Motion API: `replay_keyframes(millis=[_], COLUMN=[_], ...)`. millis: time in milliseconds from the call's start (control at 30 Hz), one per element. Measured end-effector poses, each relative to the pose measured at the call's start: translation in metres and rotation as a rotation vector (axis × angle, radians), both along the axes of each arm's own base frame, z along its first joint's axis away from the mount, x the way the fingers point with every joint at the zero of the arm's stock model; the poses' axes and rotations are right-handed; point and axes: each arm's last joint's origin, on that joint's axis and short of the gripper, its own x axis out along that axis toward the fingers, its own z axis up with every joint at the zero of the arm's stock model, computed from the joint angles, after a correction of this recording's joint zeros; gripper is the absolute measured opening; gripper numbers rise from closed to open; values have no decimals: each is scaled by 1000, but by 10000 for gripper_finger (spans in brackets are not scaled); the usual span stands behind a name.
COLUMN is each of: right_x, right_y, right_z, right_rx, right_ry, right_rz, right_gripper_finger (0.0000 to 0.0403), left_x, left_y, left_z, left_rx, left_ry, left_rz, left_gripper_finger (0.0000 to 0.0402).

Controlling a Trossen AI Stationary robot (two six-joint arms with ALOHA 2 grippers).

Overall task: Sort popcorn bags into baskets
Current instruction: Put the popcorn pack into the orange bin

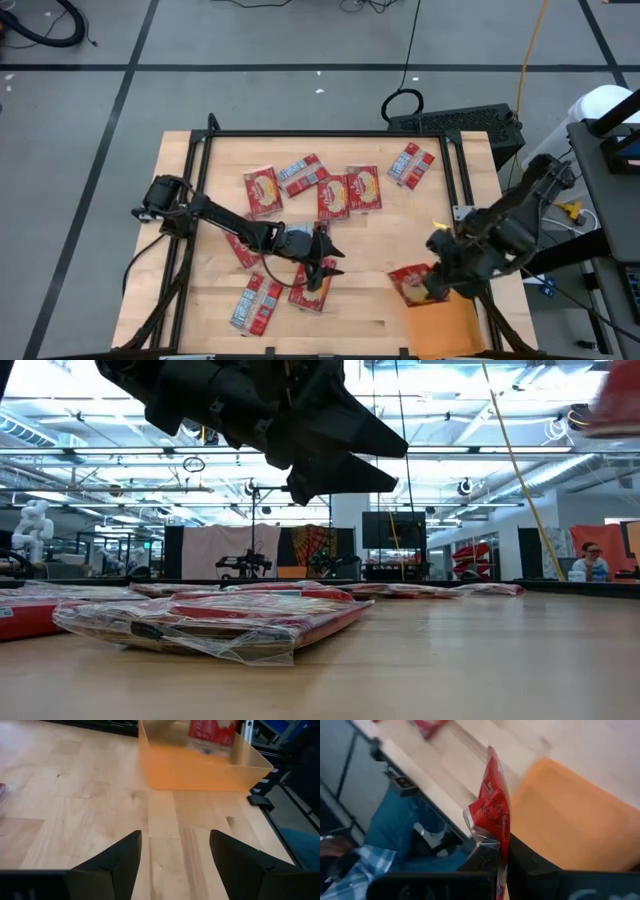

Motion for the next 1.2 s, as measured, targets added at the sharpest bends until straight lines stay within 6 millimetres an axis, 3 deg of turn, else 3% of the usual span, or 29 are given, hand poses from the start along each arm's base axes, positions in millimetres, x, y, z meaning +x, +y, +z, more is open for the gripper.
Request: replay_keyframes(millis=[167,333,900,1200], right_x=[-22,-29,-19,-19], right_y=[5,11,25,25], right_z=[-6,-22,-80,-88], right_rx=[-28,-46,14,25], right_ry=[143,194,146,151], right_rz=[-100,-168,-219,-253], right_gripper_finger=[2,2,8,8], left_x=[-1,-2,-2,-2], left_y=[-5,-6,-6,-6], left_z=[0,-1,-2,-2], left_rx=[0,7,62,77], left_ry=[0,3,8,4], left_rz=[-13,-17,-40,-47], left_gripper_finger=[239,239,239,239])
